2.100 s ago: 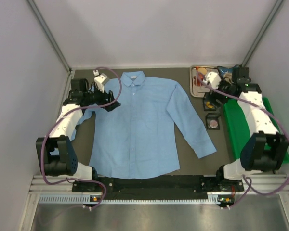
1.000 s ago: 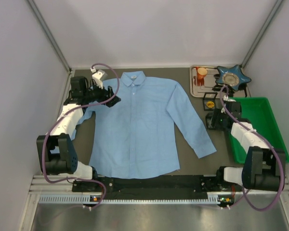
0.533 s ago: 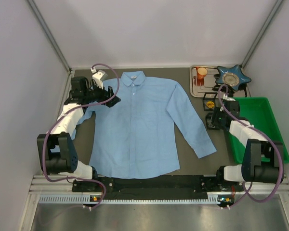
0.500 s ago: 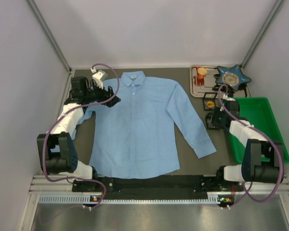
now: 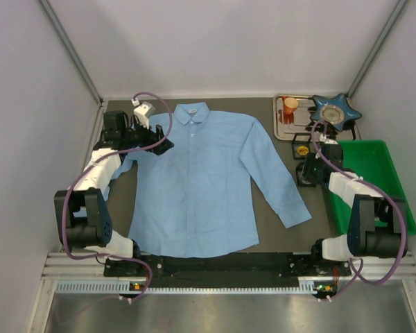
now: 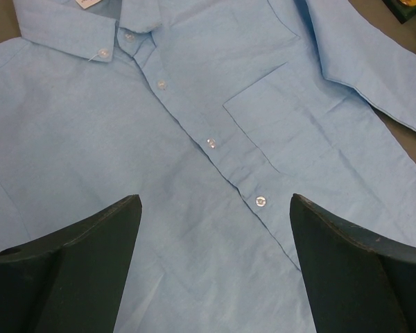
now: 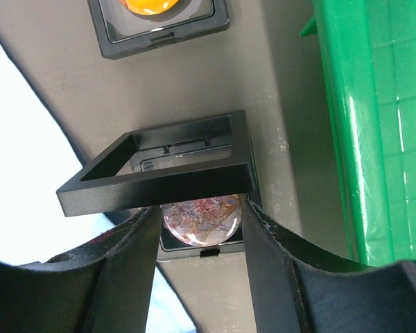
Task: Pin the brooch onto the clothing
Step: Pick up the brooch from the brooch box.
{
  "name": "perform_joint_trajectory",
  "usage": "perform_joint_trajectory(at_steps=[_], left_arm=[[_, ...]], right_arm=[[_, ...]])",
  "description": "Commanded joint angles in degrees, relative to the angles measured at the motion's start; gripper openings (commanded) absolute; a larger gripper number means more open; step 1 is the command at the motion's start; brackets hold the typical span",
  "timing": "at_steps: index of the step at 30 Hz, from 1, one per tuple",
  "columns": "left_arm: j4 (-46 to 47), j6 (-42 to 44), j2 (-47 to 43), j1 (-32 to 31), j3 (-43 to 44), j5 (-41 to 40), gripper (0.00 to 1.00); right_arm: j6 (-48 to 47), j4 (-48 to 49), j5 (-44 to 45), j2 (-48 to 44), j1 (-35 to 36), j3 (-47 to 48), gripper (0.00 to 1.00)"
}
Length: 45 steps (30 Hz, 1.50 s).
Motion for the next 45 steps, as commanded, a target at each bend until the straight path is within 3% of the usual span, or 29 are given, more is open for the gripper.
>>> perform_joint_trajectory(at_steps=[1, 16, 21, 35, 40, 45], left_arm=[[1.1, 0.5, 0.2, -0.1, 1.1, 0.0, 0.93], [0.1, 1.8, 0.3, -0.1, 1.1, -0.8, 0.93], [-0.3, 2.0, 0.2, -0.2, 1.0, -0.8, 0.93], [-0.5, 1.8, 0.1, -0.1, 1.5, -0.8, 0.93], [-0.7, 1.8, 0.0, -0.1, 1.7, -1.1, 0.93], [-0.5, 1.3, 0.2, -0.1, 2.0, -1.3, 0.93]], right_arm=[[0.2, 3.6, 0.6, 0.5, 0.6, -0.2, 0.50], [-0.3, 3.3, 5.5, 3.0, 3.0, -1.6, 0.49], [-0.1, 2.8, 6.0, 3.4, 3.0, -1.8, 0.53], [-1.2, -1.3, 4.3, -0.3, 3.0, 0.6, 0.25], [-1.9, -3.5, 2.8, -4.9, 3.0, 1.1, 0.03], [-2.1, -5.0, 0.6, -9.7, 3.0, 1.2, 0.00]])
